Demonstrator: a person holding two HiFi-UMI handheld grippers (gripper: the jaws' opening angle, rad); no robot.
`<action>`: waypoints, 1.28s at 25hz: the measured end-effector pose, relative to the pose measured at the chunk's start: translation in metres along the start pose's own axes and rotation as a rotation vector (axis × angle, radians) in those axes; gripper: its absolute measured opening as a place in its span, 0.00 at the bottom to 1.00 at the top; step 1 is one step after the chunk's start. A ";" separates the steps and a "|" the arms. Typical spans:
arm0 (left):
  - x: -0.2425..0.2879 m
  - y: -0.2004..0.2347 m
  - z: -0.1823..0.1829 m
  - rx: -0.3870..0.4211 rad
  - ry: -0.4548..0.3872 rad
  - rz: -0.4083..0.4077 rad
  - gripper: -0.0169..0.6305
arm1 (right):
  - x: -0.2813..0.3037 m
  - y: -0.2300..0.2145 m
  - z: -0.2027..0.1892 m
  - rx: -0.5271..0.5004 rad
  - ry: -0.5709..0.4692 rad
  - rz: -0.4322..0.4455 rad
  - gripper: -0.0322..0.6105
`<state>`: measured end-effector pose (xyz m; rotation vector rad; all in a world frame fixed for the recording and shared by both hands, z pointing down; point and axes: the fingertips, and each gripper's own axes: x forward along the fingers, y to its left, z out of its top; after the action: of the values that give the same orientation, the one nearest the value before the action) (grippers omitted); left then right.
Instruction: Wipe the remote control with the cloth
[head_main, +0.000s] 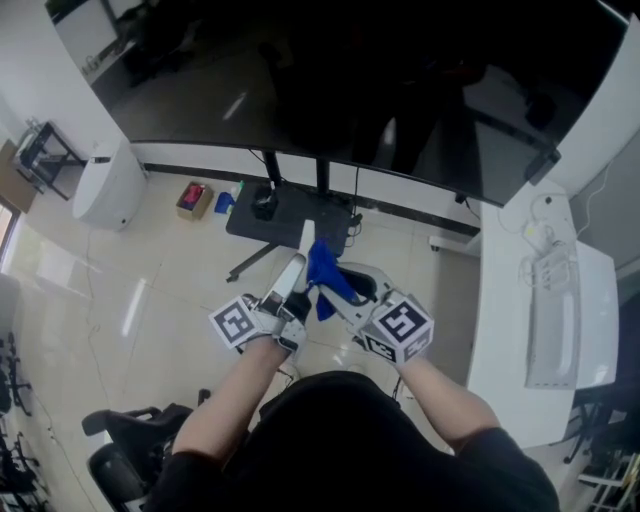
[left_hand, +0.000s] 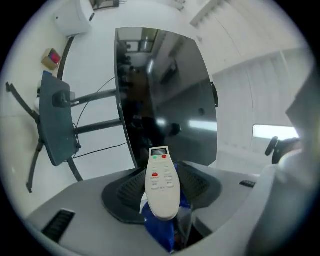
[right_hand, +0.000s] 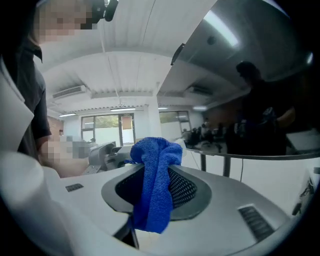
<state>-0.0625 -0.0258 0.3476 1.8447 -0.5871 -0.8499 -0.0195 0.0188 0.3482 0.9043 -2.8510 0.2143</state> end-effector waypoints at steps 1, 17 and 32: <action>0.000 -0.001 -0.001 -0.018 -0.004 -0.015 0.34 | 0.004 0.006 -0.003 -0.007 0.005 0.014 0.27; -0.006 -0.015 -0.009 -0.036 0.061 -0.093 0.34 | -0.010 -0.017 0.031 -0.037 -0.085 -0.024 0.27; -0.005 -0.025 -0.041 -0.064 0.198 -0.111 0.34 | -0.010 -0.036 0.030 0.001 -0.087 -0.052 0.27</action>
<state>-0.0335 0.0110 0.3371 1.8892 -0.3316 -0.7381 0.0072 -0.0102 0.3201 1.0100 -2.9022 0.1740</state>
